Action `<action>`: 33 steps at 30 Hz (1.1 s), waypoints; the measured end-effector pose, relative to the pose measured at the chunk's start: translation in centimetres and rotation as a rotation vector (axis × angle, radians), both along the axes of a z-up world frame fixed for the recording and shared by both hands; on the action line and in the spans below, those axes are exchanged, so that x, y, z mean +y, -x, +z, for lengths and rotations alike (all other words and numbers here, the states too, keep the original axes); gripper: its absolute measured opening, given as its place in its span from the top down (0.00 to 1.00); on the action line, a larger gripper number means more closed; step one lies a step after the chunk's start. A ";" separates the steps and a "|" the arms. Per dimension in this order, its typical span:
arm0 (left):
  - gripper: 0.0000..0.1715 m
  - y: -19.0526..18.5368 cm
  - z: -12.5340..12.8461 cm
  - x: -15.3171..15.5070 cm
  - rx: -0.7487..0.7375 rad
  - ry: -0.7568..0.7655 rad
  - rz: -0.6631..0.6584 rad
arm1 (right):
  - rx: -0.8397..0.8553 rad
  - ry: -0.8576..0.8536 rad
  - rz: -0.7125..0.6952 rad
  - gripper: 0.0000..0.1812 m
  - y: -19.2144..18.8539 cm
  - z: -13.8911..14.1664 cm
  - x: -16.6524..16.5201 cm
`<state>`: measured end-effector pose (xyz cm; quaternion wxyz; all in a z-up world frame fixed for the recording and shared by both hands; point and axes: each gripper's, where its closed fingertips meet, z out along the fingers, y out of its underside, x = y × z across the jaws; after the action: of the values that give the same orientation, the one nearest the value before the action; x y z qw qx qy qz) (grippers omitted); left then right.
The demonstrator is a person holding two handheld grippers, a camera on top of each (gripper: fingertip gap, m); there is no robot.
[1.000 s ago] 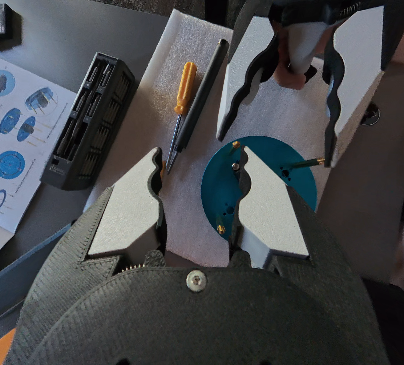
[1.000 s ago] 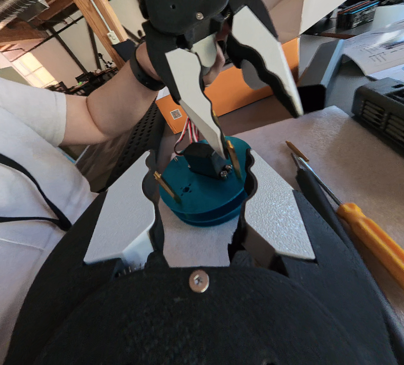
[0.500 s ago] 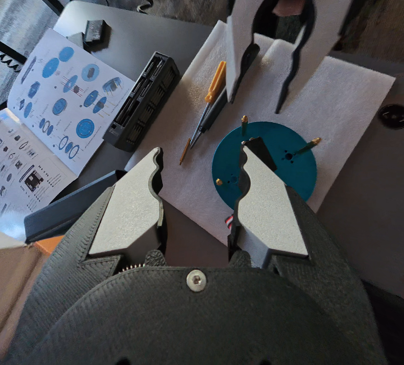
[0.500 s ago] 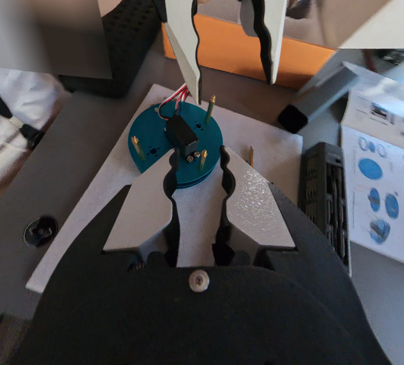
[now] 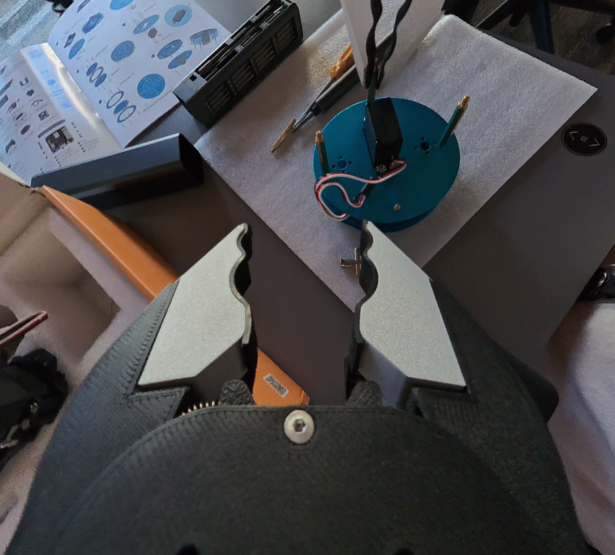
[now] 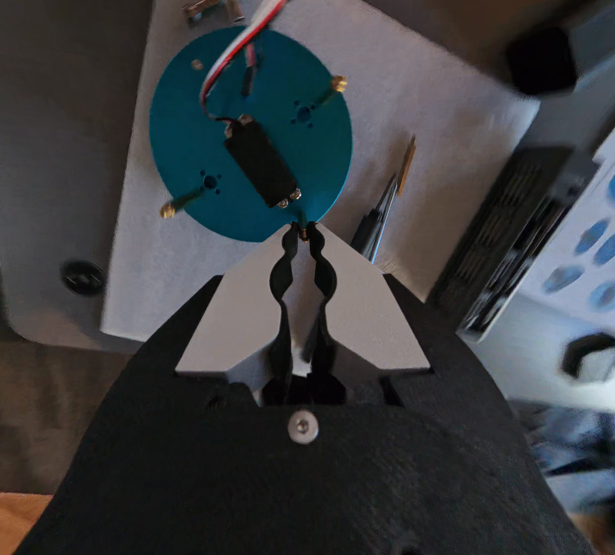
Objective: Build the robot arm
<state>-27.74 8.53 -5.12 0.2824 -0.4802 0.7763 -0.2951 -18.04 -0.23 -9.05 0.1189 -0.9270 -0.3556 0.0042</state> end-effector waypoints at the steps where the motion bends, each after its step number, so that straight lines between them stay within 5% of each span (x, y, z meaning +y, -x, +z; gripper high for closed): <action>1: 0.62 0.4 -0.1 0.1 0.001 0.007 0.007 | 0.019 0.015 -0.145 0.97 -0.1 -0.1 0.0; 3: 0.63 1.0 -0.3 0.1 0.001 0.024 0.020 | 0.083 -0.002 -0.426 0.97 0.0 0.0 0.2; 5: 0.63 1.5 -0.5 0.0 0.000 0.039 0.030 | 0.104 -0.050 -0.544 0.97 -0.1 0.0 0.2; 8: 0.63 2.0 -0.5 -0.5 -0.010 0.066 0.027 | 0.080 -0.126 -0.384 0.96 -0.1 0.1 0.0; 11: 0.63 2.6 -0.4 -0.8 -0.013 0.070 0.022 | 0.114 -0.230 -0.106 0.79 0.2 0.2 -0.1; 13: 0.63 2.9 -0.3 -0.9 -0.014 0.061 0.024 | 0.233 -0.278 -0.024 0.77 0.9 0.0 -0.1; 18: 0.63 3.6 -0.1 -1.1 -0.020 0.060 0.034 | 0.522 -0.290 -0.078 0.88 1.8 -0.1 0.6; 27: 0.63 3.9 -0.6 -1.7 -0.009 0.068 0.020 | 0.517 -0.492 -0.143 0.82 1.0 0.8 0.2; 33: 0.63 3.8 -1.1 -2.5 0.001 0.068 -0.004 | 0.611 -0.513 -0.187 0.97 0.7 0.5 0.7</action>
<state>-31.57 6.06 -6.23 0.2649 -0.4882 0.7668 -0.3217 -18.78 0.52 -8.52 0.4464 -0.8517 -0.2075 0.1795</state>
